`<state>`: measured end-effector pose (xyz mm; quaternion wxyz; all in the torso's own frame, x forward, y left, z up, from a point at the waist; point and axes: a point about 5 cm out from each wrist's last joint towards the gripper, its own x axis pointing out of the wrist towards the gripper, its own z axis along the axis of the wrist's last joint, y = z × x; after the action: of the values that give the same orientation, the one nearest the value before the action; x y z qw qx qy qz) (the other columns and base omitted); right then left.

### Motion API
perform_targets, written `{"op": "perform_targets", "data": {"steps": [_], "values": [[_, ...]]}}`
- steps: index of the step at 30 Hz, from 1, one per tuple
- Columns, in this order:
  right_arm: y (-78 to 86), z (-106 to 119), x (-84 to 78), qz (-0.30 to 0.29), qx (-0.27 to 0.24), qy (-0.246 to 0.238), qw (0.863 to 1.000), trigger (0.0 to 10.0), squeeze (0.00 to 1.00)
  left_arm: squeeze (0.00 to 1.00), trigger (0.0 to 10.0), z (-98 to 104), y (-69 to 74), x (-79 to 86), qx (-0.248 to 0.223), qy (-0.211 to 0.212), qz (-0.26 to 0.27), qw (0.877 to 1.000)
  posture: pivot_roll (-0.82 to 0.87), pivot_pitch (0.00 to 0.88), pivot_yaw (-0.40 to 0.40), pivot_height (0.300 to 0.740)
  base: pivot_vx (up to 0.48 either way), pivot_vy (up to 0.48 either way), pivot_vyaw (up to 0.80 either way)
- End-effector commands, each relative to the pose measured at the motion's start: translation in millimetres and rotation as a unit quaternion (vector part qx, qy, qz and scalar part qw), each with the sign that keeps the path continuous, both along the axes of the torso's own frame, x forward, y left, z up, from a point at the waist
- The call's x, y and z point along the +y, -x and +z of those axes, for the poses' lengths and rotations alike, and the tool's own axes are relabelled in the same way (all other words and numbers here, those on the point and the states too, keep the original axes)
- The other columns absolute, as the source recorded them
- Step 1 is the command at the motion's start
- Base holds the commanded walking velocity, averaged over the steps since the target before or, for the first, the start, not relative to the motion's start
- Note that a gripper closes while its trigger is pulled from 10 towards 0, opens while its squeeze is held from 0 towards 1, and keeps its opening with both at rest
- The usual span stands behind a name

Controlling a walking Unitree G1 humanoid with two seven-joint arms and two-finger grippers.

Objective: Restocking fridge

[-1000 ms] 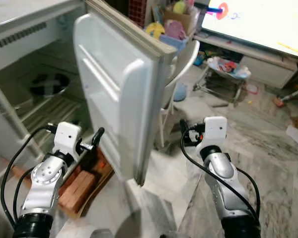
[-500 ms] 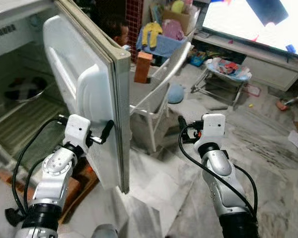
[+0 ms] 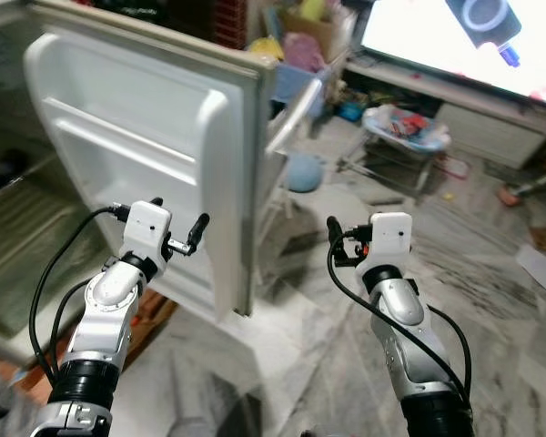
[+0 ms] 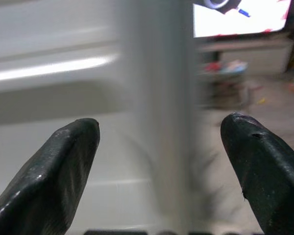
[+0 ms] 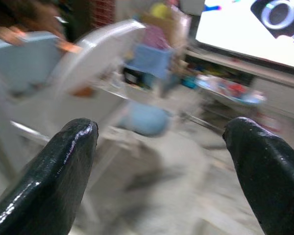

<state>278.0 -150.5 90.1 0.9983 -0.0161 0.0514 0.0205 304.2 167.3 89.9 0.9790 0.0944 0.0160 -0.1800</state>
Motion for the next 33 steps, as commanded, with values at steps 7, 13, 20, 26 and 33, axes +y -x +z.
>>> {"op": "perform_targets", "data": {"steps": [7, 13, 20, 26, 33], "values": [[-4.1, 7.5, -2.7, -0.010, -0.015, 0.000, 1.000, 10.0, 0.00, 0.00, 10.0, 0.6, 4.3, 19.3, -0.001, 0.007, 0.028, 1.000, 0.11, 0.000, -0.051, 0.740, 0.036, 0.000, 0.00], [-5.8, 7.6, -4.1, -0.010, -0.016, 0.001, 1.000, 10.0, 0.00, 0.00, 10.0, -1.4, 17.2, 45.9, 0.007, -0.003, 0.068, 0.998, 0.12, 0.000, -0.047, 0.740, 0.000, 0.000, 0.00], [-13.4, 18.2, -4.7, -0.009, -0.031, 0.003, 0.999, 10.0, 0.00, 0.00, 10.0, 8.1, 27.8, 39.7, -0.001, -0.004, 0.071, 0.997, 0.12, 0.043, -0.041, 0.740, 0.000, 0.000, -0.19], [-14.5, 21.2, -7.6, -0.011, -0.035, 0.004, 0.999, 10.0, 0.00, 0.00, 10.0, 6.9, 32.0, 30.5, -0.002, -0.001, 0.069, 0.998, 0.11, 0.042, -0.049, 0.740, 0.000, 0.000, -0.80], [-12.2, 18.8, -5.3, -0.012, -0.031, 0.001, 0.999, 10.0, 0.00, 0.00, 10.0, 1.0, 34.4, 23.1, 0.015, 0.015, 0.063, 0.998, 0.10, 0.018, -0.039, 0.740, 0.000, -0.034, -0.80]]}}
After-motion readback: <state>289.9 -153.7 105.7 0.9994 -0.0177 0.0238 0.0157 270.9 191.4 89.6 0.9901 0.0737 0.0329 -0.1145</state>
